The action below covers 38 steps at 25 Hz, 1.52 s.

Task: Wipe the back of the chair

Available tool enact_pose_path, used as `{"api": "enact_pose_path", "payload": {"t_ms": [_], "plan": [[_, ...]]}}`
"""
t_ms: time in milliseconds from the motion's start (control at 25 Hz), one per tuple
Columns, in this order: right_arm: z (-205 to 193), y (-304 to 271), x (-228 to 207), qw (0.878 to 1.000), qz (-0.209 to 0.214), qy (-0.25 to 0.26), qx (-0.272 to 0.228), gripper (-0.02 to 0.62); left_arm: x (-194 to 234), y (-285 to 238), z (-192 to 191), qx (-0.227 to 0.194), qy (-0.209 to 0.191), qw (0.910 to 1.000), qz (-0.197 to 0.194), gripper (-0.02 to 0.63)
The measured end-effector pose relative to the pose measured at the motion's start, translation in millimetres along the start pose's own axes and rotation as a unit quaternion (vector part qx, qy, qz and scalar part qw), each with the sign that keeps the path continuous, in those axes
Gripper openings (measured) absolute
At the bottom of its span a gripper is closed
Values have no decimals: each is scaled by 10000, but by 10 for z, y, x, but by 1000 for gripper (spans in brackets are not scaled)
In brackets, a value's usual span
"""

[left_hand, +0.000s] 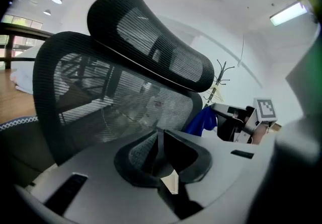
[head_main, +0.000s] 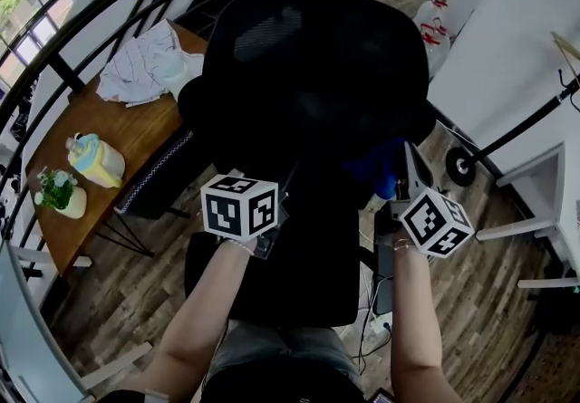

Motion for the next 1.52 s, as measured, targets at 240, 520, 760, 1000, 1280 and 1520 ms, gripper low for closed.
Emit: {"api": "enact_pose_path", "payload": {"t_ms": [240, 520, 760, 1000, 1280, 1520], "plan": [[-241, -69, 553, 9968, 762, -82, 226, 31, 330, 452, -269, 39, 357, 9986, 384, 46], [-705, -349, 1283, 9795, 1841, -86, 816, 31, 770, 929, -493, -135, 835, 9923, 901, 47], [-1071, -717, 1782, 9641, 2315, -288, 1270, 31, 995, 1216, -573, -347, 1064, 9861, 1230, 46], [-1496, -1165, 2214, 9494, 2599, -29, 1764, 31, 1226, 1372, -684, -469, 1296, 9788, 1518, 46], [-1773, -1548, 2253, 9490, 2384, -152, 2056, 31, 1372, 1402, -775, -381, 1368, 9759, 1658, 46], [-1828, -1644, 2115, 9526, 2172, -222, 2118, 31, 1372, 1278, -785, -337, 1396, 9761, 1633, 46]]}}
Point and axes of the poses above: the fingertips, and each gripper's own axes: y backward along the fingers, x to its left, z out of its top, the point moved 10 cm from there along y, backward along the fingers
